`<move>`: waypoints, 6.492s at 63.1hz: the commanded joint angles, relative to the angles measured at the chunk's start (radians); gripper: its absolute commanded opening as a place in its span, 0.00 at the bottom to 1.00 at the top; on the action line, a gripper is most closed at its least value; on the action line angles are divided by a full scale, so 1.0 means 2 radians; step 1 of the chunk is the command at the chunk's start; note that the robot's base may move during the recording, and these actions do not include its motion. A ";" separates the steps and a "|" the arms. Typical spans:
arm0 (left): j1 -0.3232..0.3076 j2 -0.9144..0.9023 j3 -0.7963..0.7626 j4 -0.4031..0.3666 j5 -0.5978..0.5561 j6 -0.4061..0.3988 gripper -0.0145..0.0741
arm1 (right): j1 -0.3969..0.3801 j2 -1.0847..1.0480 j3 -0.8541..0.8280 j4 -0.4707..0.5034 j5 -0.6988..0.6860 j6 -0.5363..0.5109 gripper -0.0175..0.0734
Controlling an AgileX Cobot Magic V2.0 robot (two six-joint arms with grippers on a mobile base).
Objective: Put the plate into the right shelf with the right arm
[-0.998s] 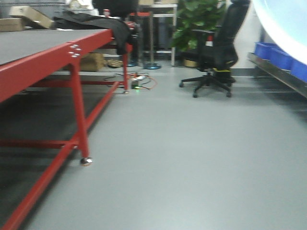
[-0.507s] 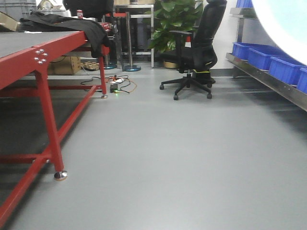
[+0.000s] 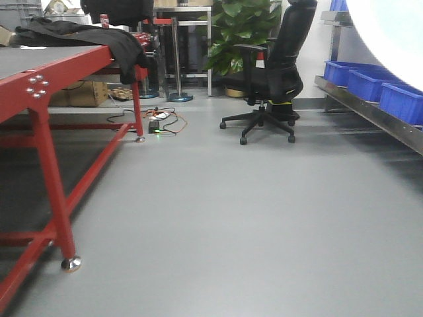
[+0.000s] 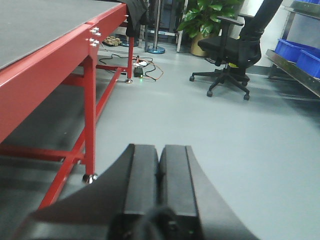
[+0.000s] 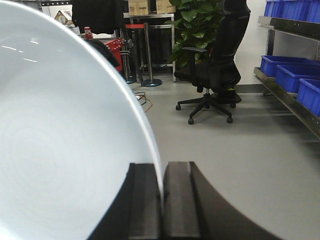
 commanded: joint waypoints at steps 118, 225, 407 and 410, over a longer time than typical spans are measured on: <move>-0.001 -0.005 0.005 -0.004 -0.045 -0.004 0.02 | -0.002 0.004 -0.016 0.000 -0.046 -0.003 0.26; -0.001 -0.005 0.005 -0.004 -0.045 -0.004 0.02 | -0.002 0.004 -0.016 0.000 -0.046 -0.003 0.26; -0.001 -0.005 0.005 -0.004 -0.045 -0.004 0.02 | -0.001 0.385 -0.518 0.075 0.112 -0.024 0.25; -0.001 -0.005 0.005 -0.004 -0.045 -0.004 0.02 | -0.001 0.404 -0.536 0.077 0.115 -0.024 0.25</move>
